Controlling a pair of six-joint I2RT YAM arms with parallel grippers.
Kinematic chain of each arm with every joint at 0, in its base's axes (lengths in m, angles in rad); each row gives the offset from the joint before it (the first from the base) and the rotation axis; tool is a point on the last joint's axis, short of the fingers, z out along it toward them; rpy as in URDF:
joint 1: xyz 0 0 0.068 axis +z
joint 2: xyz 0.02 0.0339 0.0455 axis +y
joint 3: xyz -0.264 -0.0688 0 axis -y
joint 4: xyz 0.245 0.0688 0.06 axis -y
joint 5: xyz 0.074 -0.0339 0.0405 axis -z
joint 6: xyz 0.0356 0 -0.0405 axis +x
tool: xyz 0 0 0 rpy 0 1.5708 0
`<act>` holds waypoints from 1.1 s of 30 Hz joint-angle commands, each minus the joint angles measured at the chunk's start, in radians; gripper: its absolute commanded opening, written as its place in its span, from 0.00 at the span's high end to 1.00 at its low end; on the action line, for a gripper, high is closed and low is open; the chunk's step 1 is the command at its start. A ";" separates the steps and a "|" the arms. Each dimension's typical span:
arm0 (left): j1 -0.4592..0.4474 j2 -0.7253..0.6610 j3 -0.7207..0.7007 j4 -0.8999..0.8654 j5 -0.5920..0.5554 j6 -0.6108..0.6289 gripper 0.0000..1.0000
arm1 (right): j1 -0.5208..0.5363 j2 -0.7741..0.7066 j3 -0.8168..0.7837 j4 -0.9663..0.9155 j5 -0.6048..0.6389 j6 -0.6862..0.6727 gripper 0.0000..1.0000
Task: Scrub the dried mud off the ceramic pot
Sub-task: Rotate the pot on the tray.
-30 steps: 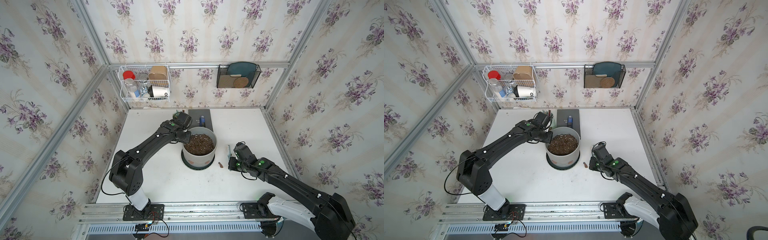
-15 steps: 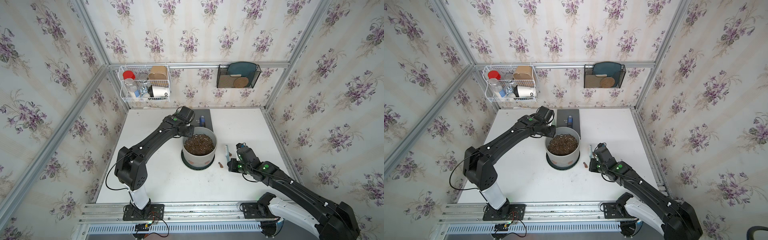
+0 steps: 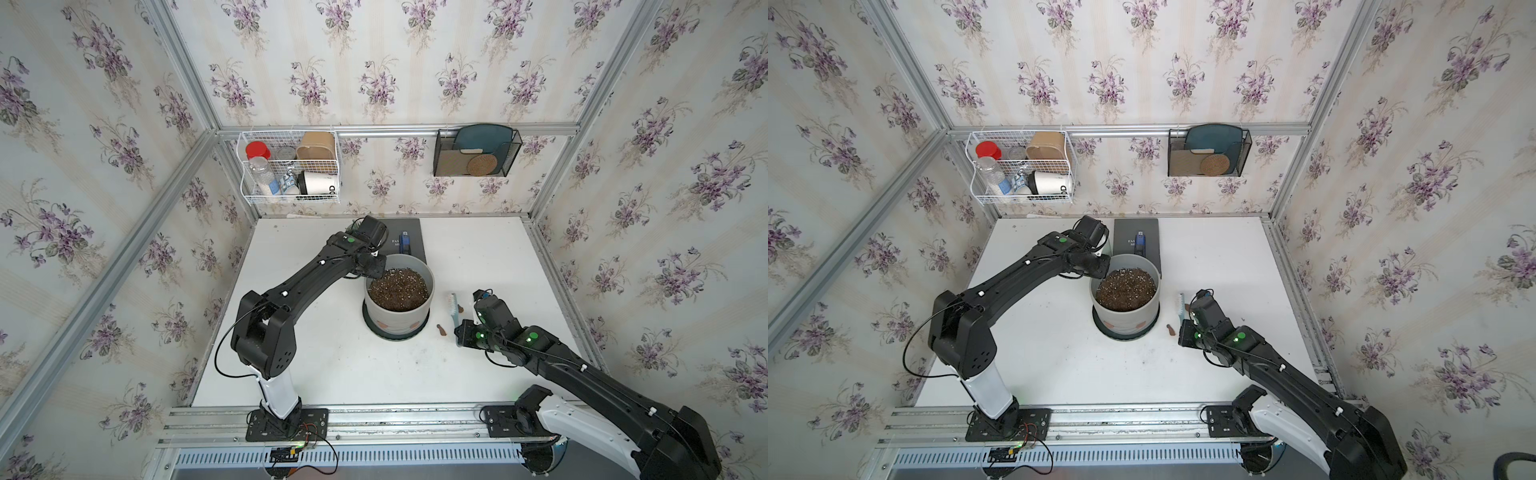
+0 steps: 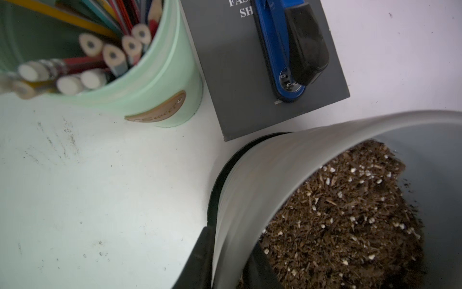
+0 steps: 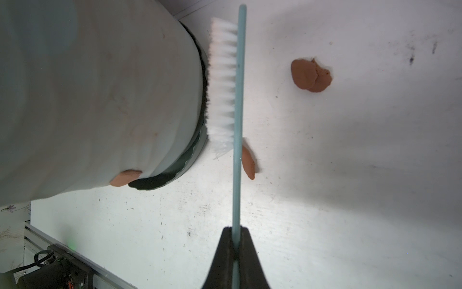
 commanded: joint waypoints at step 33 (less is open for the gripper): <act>0.024 0.010 0.051 -0.035 0.004 -0.035 0.79 | 0.002 -0.009 -0.063 0.064 -0.036 0.055 1.00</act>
